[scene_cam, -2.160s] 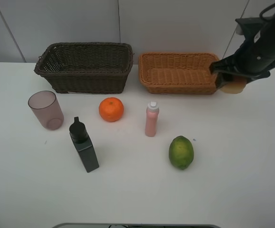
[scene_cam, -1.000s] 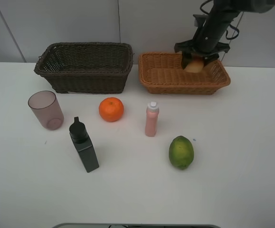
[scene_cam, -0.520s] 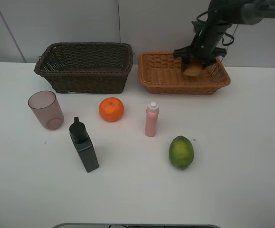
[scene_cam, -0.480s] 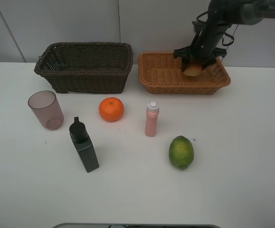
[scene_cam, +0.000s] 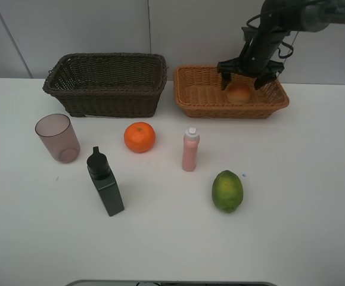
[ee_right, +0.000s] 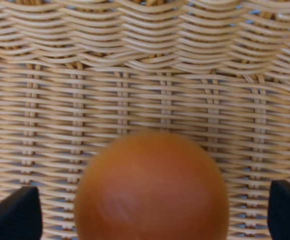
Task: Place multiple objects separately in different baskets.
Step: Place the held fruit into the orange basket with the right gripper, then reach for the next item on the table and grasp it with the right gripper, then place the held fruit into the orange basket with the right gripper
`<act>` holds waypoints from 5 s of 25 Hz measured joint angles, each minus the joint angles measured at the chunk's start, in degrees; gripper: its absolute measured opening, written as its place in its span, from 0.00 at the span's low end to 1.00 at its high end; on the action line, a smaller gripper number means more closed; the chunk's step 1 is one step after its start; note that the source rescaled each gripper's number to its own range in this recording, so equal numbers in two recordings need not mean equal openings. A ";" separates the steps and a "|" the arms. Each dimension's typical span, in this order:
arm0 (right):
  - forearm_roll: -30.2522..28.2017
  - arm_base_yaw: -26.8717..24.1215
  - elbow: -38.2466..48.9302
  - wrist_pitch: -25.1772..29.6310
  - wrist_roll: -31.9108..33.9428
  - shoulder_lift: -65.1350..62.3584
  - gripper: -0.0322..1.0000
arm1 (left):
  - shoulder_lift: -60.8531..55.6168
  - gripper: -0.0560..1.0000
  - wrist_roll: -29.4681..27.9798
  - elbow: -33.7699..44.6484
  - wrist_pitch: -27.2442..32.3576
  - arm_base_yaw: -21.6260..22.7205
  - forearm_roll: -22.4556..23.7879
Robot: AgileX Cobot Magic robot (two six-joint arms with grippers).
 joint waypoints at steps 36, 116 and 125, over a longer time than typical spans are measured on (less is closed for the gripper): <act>-1.25 15.59 56.26 -6.31 10.31 -45.31 0.93 | 0.00 0.96 0.00 0.00 0.00 0.00 0.00; -1.36 25.06 61.11 -11.41 21.34 -33.14 0.45 | 0.00 0.96 0.00 0.00 -0.01 0.00 0.00; -0.83 16.01 46.85 -0.80 9.92 -33.09 0.45 | 0.00 0.96 0.00 0.00 -0.01 0.00 0.00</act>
